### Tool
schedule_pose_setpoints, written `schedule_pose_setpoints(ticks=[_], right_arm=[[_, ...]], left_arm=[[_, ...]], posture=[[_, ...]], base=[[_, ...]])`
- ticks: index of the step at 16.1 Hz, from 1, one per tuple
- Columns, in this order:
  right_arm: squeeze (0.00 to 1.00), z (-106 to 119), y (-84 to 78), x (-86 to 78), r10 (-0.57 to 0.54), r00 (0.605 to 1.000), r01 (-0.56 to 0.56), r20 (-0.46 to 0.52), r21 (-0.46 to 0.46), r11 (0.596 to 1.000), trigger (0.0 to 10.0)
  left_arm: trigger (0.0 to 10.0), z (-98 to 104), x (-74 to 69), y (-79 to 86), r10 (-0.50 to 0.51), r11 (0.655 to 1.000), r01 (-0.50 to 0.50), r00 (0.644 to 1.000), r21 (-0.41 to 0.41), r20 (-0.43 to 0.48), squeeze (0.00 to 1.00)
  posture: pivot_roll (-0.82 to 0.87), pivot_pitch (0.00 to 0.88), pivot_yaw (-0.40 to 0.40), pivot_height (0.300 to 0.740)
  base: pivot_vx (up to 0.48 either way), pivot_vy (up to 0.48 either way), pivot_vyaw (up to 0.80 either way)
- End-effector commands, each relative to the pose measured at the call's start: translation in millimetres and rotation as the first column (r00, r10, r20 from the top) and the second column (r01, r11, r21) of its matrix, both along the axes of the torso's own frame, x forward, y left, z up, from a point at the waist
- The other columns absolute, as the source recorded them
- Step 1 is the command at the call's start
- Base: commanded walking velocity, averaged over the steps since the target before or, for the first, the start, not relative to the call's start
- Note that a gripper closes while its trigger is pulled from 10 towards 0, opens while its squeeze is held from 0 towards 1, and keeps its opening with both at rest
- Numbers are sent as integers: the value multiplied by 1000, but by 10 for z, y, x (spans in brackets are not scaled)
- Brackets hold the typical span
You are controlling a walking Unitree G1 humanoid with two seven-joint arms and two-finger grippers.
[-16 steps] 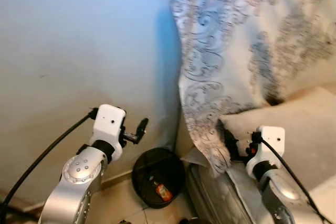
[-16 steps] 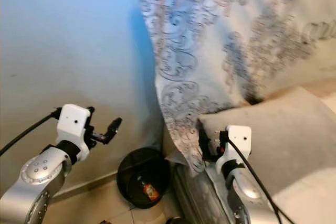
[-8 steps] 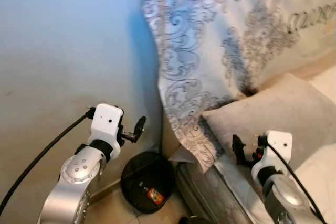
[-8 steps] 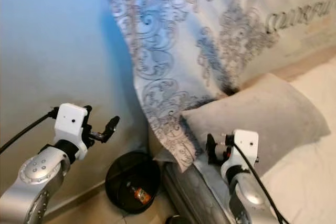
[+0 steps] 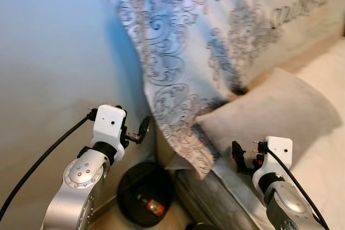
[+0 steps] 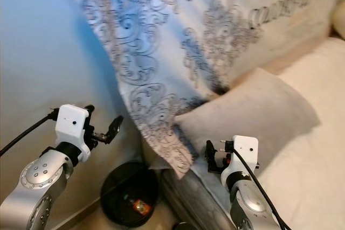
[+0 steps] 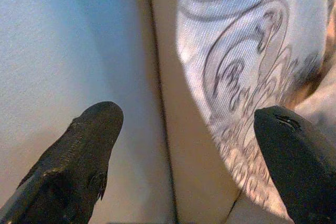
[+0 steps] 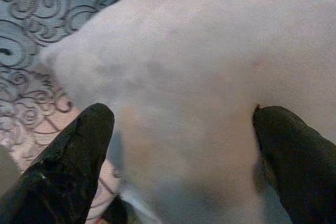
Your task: Clean up the room
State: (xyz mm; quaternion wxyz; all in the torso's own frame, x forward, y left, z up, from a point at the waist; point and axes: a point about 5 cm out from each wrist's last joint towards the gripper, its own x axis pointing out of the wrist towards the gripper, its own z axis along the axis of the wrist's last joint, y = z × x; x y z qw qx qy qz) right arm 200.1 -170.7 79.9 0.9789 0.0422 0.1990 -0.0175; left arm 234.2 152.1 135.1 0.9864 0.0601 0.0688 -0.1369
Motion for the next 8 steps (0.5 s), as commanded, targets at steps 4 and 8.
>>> schedule_pose_setpoints(ticks=[4, 8], right_arm=[[0, 355, -4, 92, -5, 972, 4, 235, 4, 1000, 10000], [0, 535, -115, 88, -61, 928, 79, 369, -34, 996, 10000]], left_arm=[[10000, 101, -17, 47, 46, 999, -43, 996, -31, 76, 0], [10000, 199, -18, 29, 48, 996, -38, 989, -77, 140, 0]], posture=[[55, 0, -11, 740], [49, 0, -16, 740]], base=[[0, 0, -788], [0, 0, -800]])
